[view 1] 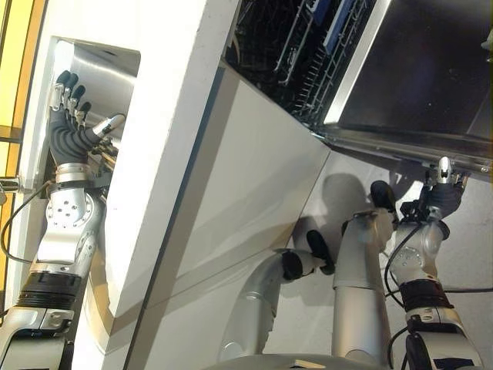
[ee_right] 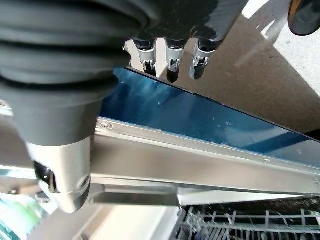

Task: Pick up plates and place into dishwasher.

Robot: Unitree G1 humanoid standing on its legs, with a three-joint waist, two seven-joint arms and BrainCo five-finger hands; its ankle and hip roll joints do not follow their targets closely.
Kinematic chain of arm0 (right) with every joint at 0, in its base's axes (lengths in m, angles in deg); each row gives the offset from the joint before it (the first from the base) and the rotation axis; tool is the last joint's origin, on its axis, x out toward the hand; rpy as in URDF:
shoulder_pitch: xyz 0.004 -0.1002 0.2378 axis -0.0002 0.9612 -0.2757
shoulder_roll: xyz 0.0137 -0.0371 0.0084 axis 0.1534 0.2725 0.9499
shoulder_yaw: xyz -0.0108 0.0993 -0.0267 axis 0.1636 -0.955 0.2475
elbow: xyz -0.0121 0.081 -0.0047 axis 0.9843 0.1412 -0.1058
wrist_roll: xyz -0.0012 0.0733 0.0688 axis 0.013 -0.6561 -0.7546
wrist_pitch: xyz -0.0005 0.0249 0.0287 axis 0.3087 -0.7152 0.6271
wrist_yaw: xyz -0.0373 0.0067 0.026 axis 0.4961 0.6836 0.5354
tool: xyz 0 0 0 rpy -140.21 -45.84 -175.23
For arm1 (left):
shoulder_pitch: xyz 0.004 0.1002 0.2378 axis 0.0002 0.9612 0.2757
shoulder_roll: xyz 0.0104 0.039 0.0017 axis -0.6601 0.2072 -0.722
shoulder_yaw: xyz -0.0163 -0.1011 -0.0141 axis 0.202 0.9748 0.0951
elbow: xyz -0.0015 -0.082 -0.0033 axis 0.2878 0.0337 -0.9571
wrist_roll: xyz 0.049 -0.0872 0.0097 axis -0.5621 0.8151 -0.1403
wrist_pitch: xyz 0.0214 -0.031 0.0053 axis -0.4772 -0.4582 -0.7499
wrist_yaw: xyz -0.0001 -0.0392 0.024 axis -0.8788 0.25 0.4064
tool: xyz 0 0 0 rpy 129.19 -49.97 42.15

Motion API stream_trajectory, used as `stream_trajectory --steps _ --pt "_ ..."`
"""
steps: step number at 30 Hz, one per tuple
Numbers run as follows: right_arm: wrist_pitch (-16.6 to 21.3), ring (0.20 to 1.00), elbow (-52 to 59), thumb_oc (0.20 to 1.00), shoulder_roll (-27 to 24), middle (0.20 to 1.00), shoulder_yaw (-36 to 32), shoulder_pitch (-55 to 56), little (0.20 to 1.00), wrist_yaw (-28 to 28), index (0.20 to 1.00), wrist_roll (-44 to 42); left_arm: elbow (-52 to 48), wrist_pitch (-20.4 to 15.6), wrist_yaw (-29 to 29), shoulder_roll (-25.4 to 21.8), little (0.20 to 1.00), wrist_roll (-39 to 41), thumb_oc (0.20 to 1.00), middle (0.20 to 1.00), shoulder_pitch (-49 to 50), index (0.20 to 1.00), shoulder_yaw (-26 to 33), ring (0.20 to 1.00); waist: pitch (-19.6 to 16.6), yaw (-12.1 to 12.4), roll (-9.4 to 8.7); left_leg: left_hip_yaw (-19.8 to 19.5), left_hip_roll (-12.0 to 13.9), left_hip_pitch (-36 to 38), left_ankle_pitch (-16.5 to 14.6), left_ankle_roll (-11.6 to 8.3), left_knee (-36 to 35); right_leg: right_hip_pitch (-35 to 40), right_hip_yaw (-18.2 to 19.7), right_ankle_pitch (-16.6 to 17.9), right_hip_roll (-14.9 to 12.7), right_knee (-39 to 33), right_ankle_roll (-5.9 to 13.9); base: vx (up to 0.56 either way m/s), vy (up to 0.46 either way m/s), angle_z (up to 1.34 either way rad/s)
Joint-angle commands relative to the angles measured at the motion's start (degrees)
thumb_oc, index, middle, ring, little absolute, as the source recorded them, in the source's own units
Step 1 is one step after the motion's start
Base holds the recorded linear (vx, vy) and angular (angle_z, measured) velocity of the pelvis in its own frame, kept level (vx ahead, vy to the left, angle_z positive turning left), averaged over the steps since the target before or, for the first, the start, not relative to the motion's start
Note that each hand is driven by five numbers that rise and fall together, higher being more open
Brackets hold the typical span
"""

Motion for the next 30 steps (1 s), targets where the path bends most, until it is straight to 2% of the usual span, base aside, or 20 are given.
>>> stream_trajectory --steps 1,6,7,8,18,21,30 --pt "1.3 1.000 18.5 1.000 -7.8 1.000 9.7 -18.2 1.000 -14.5 1.000 6.8 -7.4 0.1 -0.4 15.2 1.000 0.4 1.000 1.000 -0.2 1.000 -9.6 1.000 10.0 -3.2 2.55 -7.6 0.8 0.3 5.0 -3.68 -3.3 4.4 -6.2 -6.2 4.0 2.6 -7.06 0.00 0.000 0.00" --pt "0.6 1.000 25.2 1.000 -9.6 1.000 9.8 -18.9 1.000 -15.8 1.000 9.2 -7.3 -0.1 1.2 14.7 1.000 2.2 1.000 1.000 1.3 1.000 -7.3 1.000 10.0 -2.7 1.71 -8.6 1.0 2.6 6.5 -4.18 -6.4 7.0 -7.1 -5.1 3.7 -0.8 -6.79 -0.03 0.024 -0.09" --pt "0.7 1.000 25.9 1.000 -9.8 1.000 10.0 -19.3 1.000 -16.1 1.000 9.8 -7.3 -0.1 1.2 14.7 1.000 2.5 1.000 1.000 1.3 1.000 -6.9 1.000 10.0 -2.8 1.52 -8.3 1.1 2.0 8.1 -3.99 -7.2 6.5 -7.2 -3.1 3.5 -2.1 -6.88 -0.08 0.042 -0.08" --pt "0.4 1.000 27.1 1.000 -10.4 1.000 10.0 -19.8 1.000 -16.6 1.000 10.4 -7.0 -0.1 1.9 14.6 1.000 2.8 1.000 1.000 1.6 1.000 -6.3 1.000 10.0 -2.6 1.27 -8.5 1.1 2.9 8.4 -4.11 -8.0 7.5 -7.4 -3.0 3.4 -3.1 -6.84 -0.07 0.053 -0.08" --pt "-2.8 1.000 32.5 1.000 -12.3 1.000 10.6 -20.0 1.000 -17.5 1.000 15.0 -7.5 1.1 5.4 13.5 1.000 6.7 1.000 1.000 4.1 1.000 -2.3 1.000 10.0 -1.0 -1.26 -11.3 0.8 9.0 9.6 -4.60 -11.8 15.8 -9.2 -1.7 2.9 -9.2 -6.68 0.03 0.042 -0.01" --pt "-3.9 1.000 32.8 1.000 -12.4 1.000 10.8 -19.4 1.000 -17.8 1.000 16.5 -6.9 0.9 6.9 13.1 1.000 7.7 1.000 1.000 4.9 1.000 -1.3 1.000 10.0 -0.5 -2.41 -12.0 0.7 10.5 9.5 -4.75 -12.1 18.4 -10.0 -1.2 2.5 -11.1 -6.62 0.03 0.019 0.07" --pt "-6.0 1.000 31.7 1.000 -10.2 1.000 12.2 -17.9 1.000 -17.5 1.000 18.4 -7.4 2.0 8.9 12.7 1.000 7.5 1.000 1.000 6.0 1.000 0.2 1.000 10.0 2.8 -7.36 -15.0 0.9 15.0 9.6 -4.68 -13.2 27.0 -13.1 0.6 1.4 -16.3 -6.42 0.02 -0.029 0.21"
